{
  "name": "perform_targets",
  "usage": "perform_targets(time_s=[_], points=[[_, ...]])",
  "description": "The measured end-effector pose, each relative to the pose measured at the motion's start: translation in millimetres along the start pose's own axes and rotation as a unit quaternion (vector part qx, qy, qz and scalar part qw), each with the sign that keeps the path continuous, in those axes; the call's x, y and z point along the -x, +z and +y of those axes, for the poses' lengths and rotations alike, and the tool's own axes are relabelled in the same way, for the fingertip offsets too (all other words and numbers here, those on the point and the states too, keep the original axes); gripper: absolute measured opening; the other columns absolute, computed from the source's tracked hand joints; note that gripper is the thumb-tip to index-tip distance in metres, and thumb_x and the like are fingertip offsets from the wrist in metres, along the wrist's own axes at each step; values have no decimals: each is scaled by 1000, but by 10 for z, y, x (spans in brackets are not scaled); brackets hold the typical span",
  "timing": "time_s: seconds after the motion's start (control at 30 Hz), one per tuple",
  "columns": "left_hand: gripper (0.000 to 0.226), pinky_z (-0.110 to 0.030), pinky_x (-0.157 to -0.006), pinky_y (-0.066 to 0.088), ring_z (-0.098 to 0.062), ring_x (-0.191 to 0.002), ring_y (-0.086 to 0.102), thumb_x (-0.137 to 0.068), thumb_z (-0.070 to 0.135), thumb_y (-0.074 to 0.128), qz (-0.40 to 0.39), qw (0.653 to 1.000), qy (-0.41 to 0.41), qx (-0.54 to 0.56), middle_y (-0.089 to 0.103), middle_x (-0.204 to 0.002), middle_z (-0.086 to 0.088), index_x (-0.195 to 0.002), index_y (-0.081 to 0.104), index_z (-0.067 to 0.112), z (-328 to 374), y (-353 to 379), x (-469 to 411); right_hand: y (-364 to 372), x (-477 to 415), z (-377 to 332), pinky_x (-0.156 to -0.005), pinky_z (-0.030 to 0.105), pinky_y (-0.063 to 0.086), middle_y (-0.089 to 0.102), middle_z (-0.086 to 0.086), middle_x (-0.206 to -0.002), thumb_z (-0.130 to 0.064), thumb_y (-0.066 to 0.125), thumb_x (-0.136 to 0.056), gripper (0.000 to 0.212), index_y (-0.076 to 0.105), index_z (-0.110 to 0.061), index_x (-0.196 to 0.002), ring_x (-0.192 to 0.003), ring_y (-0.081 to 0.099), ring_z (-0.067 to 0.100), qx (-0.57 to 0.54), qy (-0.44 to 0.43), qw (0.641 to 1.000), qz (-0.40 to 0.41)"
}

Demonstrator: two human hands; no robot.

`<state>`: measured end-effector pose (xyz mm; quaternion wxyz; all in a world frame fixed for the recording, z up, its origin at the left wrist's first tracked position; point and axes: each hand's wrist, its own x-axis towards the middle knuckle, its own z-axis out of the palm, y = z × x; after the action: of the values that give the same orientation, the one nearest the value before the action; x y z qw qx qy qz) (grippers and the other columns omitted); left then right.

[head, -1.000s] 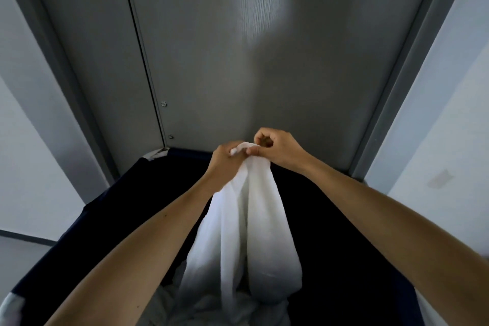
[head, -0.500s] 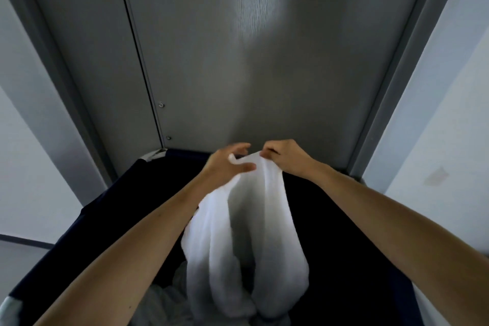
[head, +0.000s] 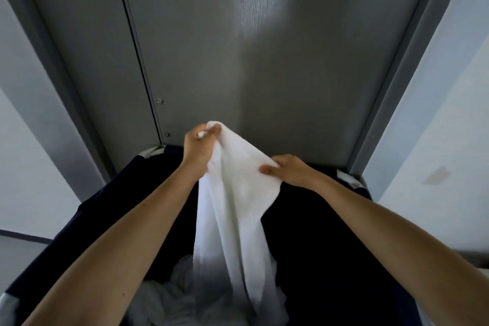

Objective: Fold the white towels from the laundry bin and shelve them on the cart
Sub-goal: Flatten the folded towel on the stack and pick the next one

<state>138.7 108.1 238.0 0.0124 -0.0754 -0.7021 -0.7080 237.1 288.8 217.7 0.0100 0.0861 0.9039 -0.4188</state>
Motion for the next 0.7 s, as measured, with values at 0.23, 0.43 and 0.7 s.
perform_targets(time_s=[0.23, 0.43, 0.7], points=[[50, -16, -92, 36, -2, -106, 52, -77, 25, 76, -233, 944, 58, -228, 58, -112, 14, -124, 58, 25, -274, 25, 181, -22, -119, -226, -53, 16, 32, 44, -5, -60, -27, 58, -91, 38, 42, -18, -57, -63, 43, 12, 99, -56, 992, 46], [22, -10, -46, 29, -2, -53, 41, -87, 22, 65, -260, 938, 35, -227, 48, -60, 7, -66, 57, 21, -303, 208, 366, 26, -56, -257, -55, 16, 34, 50, -7, -62, -33, 67, -84, 28, 55, -19, -64, -58, 43, 5, 69, -96, 992, 40], [13, -18, -60, 42, -12, -72, 55, -88, 17, 59, -150, 979, -23, -139, 63, -76, 4, -81, 69, 23, -318, 203, 294, -141, 95, -91, -79, 27, 42, 65, 9, -108, -46, 53, -91, 45, 65, -5, -106, -99, 60, 23, 195, 66, 974, -92]])
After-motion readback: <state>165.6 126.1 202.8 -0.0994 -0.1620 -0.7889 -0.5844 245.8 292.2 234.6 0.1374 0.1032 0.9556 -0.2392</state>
